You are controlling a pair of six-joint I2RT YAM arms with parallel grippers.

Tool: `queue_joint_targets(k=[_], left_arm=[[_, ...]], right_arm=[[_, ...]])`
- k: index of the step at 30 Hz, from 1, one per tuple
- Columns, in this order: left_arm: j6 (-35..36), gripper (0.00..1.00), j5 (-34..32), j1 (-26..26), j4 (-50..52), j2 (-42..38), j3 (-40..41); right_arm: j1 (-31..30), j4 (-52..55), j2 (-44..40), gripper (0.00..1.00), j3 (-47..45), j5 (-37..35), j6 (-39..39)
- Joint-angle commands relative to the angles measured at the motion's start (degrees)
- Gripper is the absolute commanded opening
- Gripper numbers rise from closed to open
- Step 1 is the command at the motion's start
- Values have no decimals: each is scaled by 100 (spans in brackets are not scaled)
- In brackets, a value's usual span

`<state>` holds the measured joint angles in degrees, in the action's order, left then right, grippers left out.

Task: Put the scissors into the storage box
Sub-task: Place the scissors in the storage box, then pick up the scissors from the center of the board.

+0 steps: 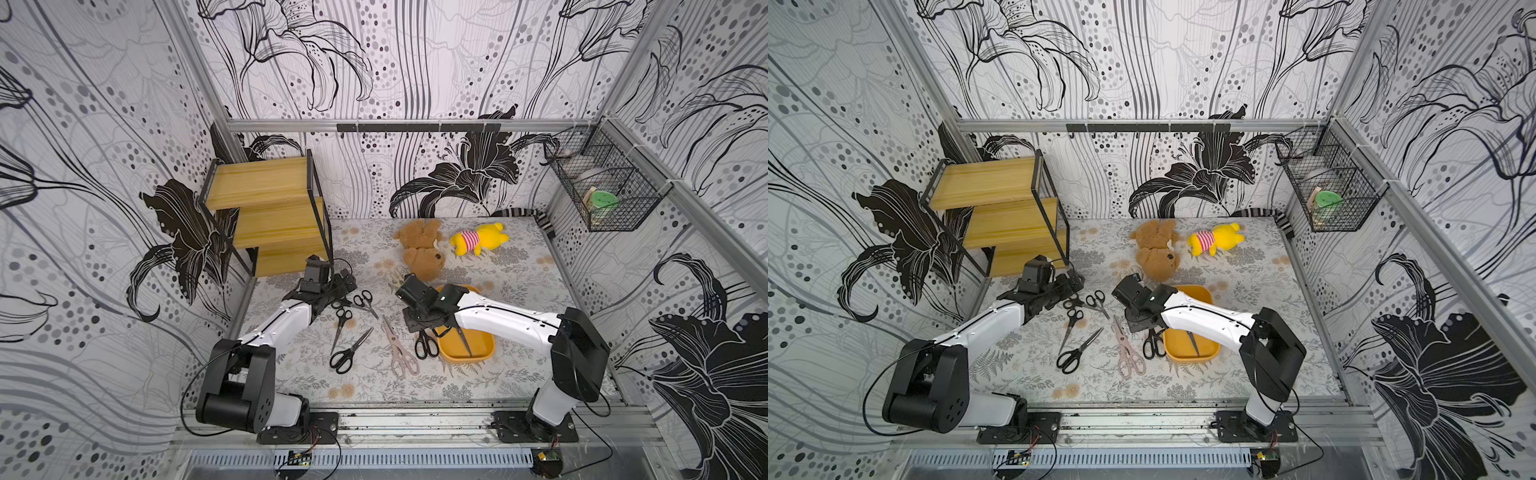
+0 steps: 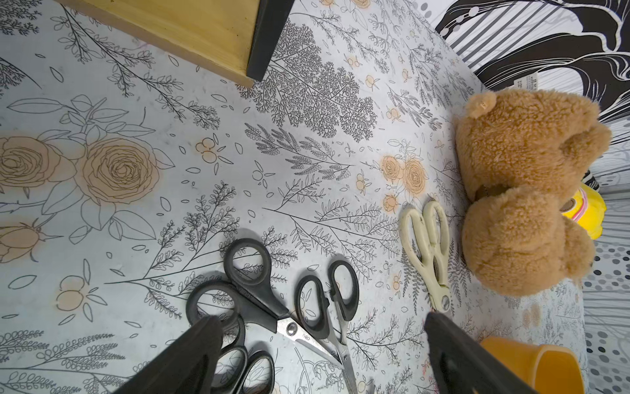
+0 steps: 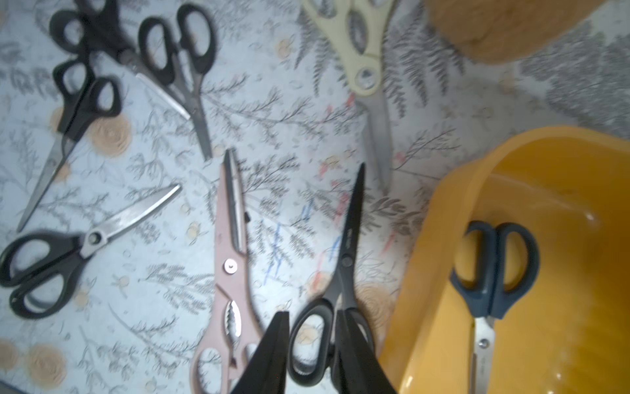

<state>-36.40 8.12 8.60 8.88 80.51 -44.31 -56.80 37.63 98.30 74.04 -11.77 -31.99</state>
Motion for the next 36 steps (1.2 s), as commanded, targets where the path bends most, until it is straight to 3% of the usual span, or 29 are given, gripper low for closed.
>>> queue_joint_targets(k=[1,6,15,36], left_arm=[[26,97,-168,12,-114,-53,61],[30,97,-191,18,-125,-10,63],[73,97,-286,14,-120,29,55],[106,97,-313,12,-71,70,11]], right_arm=[[-338,310,273,28,163,0,-295],[-644,251,526,28,212,193,-501],[-644,158,548,28,-325,309,-979],[-482,360,891,26,-384,0,-1341]])
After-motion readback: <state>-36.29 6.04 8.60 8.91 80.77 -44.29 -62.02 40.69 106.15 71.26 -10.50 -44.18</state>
